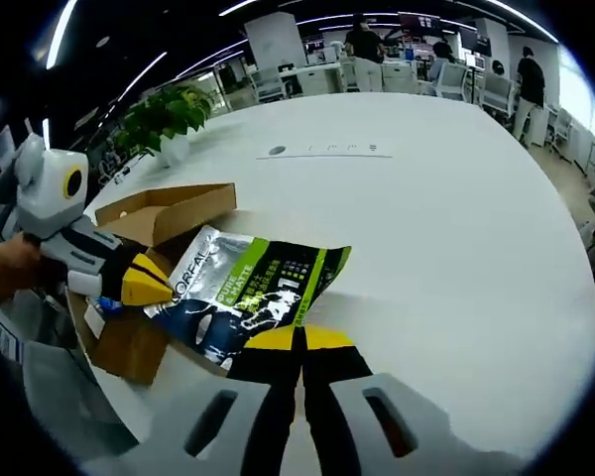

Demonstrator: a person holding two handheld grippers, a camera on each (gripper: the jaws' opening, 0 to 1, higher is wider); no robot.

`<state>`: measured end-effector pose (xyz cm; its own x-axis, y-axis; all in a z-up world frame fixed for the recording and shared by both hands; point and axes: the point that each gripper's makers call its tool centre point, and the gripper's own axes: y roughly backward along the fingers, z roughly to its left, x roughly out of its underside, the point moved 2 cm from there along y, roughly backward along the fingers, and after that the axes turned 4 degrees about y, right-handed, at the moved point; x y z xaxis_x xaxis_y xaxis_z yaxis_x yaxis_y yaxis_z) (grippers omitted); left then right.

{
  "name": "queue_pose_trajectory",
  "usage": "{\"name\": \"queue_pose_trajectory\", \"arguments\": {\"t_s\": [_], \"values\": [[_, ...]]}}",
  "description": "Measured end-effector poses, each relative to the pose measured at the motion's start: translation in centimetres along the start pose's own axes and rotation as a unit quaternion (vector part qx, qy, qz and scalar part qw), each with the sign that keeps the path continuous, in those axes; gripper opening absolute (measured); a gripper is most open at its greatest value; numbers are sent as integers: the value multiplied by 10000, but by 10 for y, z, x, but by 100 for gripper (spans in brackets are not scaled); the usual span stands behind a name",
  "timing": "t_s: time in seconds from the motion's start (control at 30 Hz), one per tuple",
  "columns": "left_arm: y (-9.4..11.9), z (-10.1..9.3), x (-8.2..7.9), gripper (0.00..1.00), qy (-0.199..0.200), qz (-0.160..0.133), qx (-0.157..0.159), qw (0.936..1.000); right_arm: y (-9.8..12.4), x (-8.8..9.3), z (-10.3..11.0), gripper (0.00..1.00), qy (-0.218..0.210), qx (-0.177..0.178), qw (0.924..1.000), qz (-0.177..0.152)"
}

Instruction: Operate the shoe box by opening the lid, removing the specified soft item, and placing it in the target area until the item is outside and the box remains undamaged.

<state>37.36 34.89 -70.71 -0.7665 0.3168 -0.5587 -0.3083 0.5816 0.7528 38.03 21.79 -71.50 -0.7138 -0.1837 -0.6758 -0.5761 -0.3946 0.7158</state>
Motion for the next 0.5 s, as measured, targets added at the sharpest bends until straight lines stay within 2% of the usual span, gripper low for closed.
{"name": "queue_pose_trajectory", "arguments": {"t_s": [0.17, 0.27, 0.47, 0.5], "values": [[-10, 5, -2, 0, -429, 210, -188, 9987, -12, 1, -6, 0, 17, 41, 9999, 97], [-16, 6, -4, 0, -794, 337, -313, 9958, -18, 1, -9, 0, 66, 103, 9998, 135], [-22, 6, -2, 1, -1265, 463, -433, 9899, -24, 4, -13, 0, 106, 156, 9996, 204], [-23, 7, -3, 1, -1443, 481, -477, 9872, -25, 4, -14, 0, 122, 162, 9996, 212]]}}
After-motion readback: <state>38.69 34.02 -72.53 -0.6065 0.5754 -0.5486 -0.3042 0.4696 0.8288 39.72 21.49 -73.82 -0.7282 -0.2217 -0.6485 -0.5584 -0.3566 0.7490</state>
